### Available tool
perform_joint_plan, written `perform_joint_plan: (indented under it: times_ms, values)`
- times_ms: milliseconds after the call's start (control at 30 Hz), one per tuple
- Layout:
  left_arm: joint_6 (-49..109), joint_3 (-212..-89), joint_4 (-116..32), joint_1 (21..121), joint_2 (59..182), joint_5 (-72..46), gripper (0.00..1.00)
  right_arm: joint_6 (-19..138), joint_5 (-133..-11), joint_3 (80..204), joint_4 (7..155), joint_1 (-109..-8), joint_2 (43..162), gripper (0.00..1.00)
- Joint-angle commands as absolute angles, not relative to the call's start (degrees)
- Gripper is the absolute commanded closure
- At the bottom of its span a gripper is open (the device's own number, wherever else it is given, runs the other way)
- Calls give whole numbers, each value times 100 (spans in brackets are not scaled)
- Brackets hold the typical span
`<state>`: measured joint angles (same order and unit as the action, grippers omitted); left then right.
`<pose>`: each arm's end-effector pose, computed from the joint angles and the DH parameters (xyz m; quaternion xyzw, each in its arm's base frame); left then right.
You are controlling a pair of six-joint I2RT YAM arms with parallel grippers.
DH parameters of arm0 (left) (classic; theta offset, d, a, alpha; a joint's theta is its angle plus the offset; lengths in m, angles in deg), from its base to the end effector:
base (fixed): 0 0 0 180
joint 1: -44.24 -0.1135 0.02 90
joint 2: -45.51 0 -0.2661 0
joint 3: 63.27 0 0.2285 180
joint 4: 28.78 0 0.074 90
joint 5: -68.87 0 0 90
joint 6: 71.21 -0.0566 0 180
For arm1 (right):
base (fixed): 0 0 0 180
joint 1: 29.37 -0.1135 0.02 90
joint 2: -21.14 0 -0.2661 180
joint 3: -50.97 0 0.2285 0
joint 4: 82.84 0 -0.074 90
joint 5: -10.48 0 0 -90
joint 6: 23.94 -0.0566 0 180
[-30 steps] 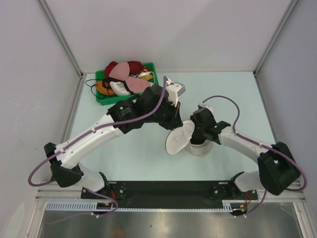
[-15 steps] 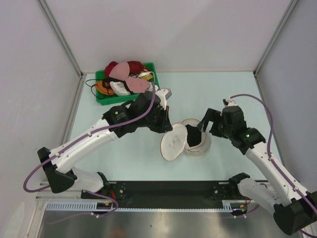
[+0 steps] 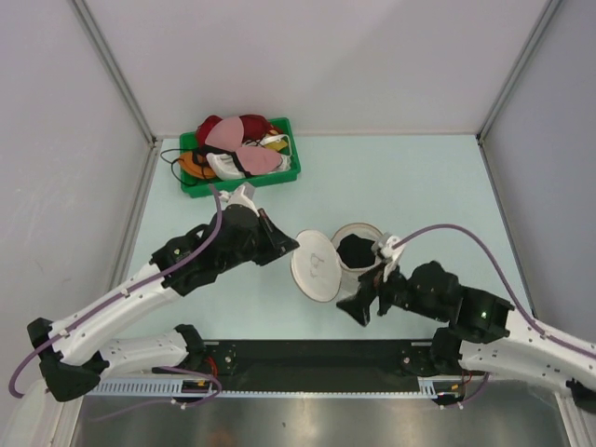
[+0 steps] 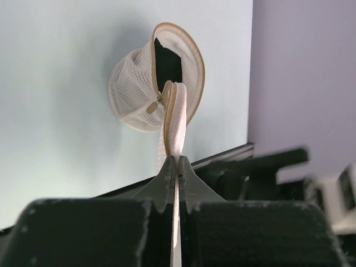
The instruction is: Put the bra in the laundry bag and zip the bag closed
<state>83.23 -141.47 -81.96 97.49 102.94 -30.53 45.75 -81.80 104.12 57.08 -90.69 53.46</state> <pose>0.1271 -0.1547 0.3492 -0.1244 0.8654 -0.3737 0.3098 0.0653 0.1147 0.2940 -0.2748 0.7676 0.3660 0.4487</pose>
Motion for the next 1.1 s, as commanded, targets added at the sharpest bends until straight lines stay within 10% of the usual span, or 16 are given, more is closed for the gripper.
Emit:
perform_joint_plan:
  times_ms: [0,433,467,500,600,633,733,1067]
  values:
    - [9261,-14177,-8065,9662,10255,-3308,100,5656,-9785,10337,6339,-10826,5646,0]
    - [9509,-14256,-8136,9644,10351,-2780,100,7619,-13823,10187,9258,-11859,7720,1]
    - [9447,-14273,-8136,9644,10352,-2780,100,7521,-13736,10231,9223,-11744,7730,4]
    - [9376,-14317,-8136,9644,10369,-2815,99,7355,-13413,10240,9179,-11482,7722,38]
    - [9007,-14361,-8136,9644,10326,-2929,58,6511,-12510,10144,8758,-11033,7345,66]
    - [8685,-14361,-8023,9644,10290,-3017,30,6144,-12322,10074,8661,-10814,7205,70]
    - [7519,-14475,-7706,9644,10246,-3105,1,5782,-11531,9880,8292,-10392,6563,80]
    - [4596,-14204,-6378,9539,11001,-1832,1,4015,-8491,10108,6322,-7766,5059,100]
